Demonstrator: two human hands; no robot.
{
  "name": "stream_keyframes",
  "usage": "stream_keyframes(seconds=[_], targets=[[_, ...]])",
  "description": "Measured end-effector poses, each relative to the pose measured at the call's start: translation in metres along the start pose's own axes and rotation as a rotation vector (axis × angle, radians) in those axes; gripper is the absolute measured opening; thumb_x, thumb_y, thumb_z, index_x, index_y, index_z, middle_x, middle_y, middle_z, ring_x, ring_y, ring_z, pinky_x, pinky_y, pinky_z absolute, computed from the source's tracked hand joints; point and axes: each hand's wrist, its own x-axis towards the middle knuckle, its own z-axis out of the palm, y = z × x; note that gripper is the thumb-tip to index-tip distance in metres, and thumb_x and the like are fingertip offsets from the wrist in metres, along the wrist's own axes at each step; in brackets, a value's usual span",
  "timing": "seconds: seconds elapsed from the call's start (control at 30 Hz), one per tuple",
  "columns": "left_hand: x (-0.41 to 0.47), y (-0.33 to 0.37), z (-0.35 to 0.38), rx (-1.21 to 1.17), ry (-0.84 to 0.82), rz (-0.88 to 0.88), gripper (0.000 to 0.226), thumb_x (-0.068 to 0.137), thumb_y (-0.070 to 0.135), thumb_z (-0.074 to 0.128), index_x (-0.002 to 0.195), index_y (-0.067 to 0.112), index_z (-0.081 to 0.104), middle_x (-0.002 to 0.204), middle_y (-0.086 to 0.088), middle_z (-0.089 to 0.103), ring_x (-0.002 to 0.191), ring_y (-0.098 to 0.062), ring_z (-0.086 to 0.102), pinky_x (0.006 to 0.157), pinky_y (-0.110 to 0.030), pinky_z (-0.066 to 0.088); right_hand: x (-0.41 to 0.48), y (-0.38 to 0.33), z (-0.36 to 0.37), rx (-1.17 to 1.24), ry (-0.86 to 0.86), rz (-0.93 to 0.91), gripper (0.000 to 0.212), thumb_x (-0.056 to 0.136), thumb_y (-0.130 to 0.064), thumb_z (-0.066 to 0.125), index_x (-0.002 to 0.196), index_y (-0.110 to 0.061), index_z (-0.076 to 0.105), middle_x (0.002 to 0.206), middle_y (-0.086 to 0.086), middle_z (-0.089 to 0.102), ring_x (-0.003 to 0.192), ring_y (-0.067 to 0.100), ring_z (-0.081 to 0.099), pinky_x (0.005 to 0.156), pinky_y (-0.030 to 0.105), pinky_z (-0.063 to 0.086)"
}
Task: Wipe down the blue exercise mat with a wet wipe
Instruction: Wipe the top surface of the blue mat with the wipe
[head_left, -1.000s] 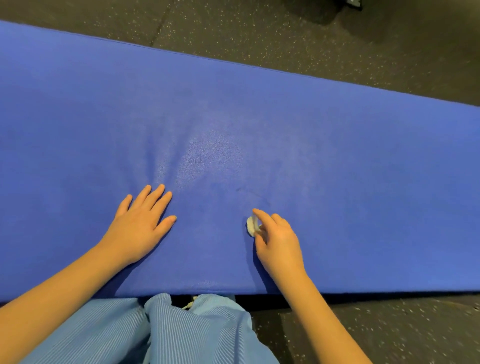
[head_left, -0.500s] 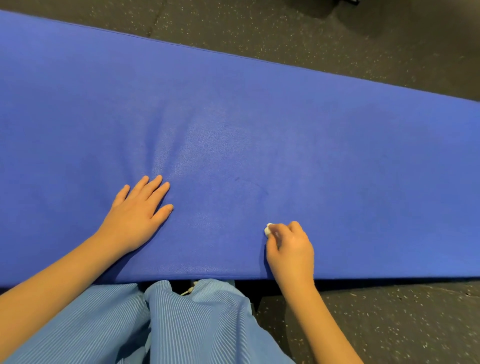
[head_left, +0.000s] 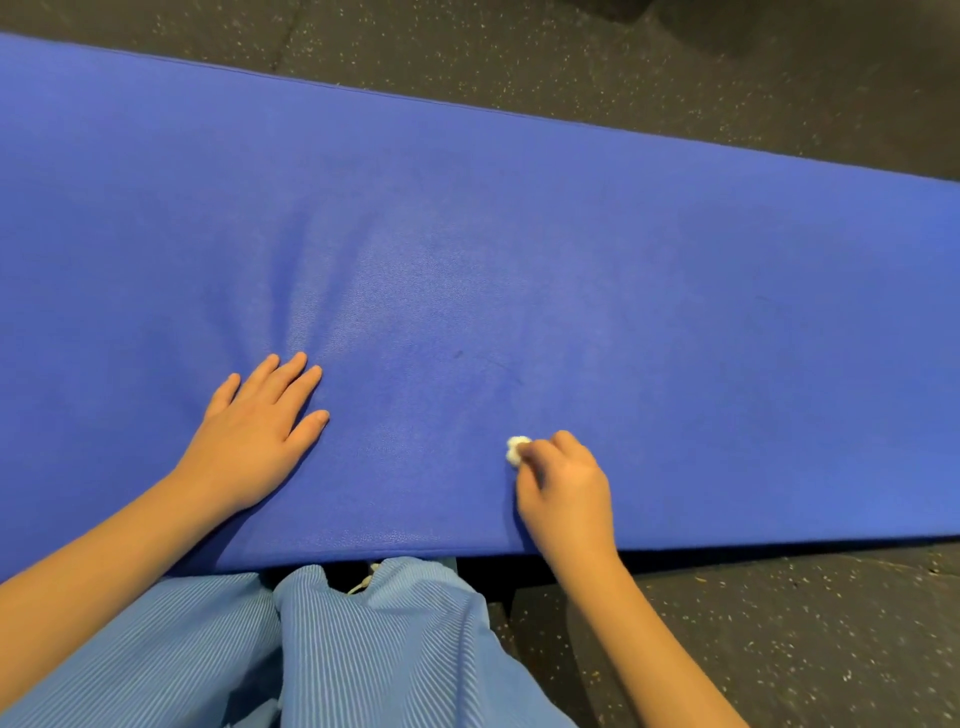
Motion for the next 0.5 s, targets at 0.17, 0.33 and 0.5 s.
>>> stream_keyframes(seconds=[0.17,0.33,0.5], targets=[[0.000,0.001,-0.001,-0.005,0.010,-0.002,0.094,0.075,0.068,-0.001,0.152,0.021,0.026,0.160,0.005,0.016,0.148,-0.017,0.006,0.118,-0.043,0.004,0.037,0.027,0.002,0.023,-0.056,0.035,0.004,0.081,-0.007,0.072,0.077,-0.008,0.071,0.072,0.010,0.055,0.063,0.032,0.057,0.052,0.031,0.039],[-0.001,0.002,0.000,-0.008,0.022,-0.001,0.091,0.078,0.067,0.001,0.151,0.020,0.028,0.159,0.003,0.019,0.148,-0.018,0.009,0.118,-0.043,0.006,0.067,0.020,0.024,0.018,0.039,0.269,0.012,0.089,-0.010,0.064,0.082,-0.002,0.070,0.082,0.017,0.057,0.067,0.037,0.057,0.056,0.030,0.033],[-0.003,0.004,-0.004,-0.007,0.032,0.010,0.089,0.079,0.065,0.003,0.150,0.018,0.030,0.159,0.002,0.022,0.148,-0.020,0.012,0.117,-0.043,0.008,0.075,0.002,0.034,0.092,-0.130,-0.103,0.009,0.085,-0.008,0.066,0.079,-0.004,0.069,0.076,0.013,0.055,0.065,0.032,0.056,0.054,0.032,0.047]])
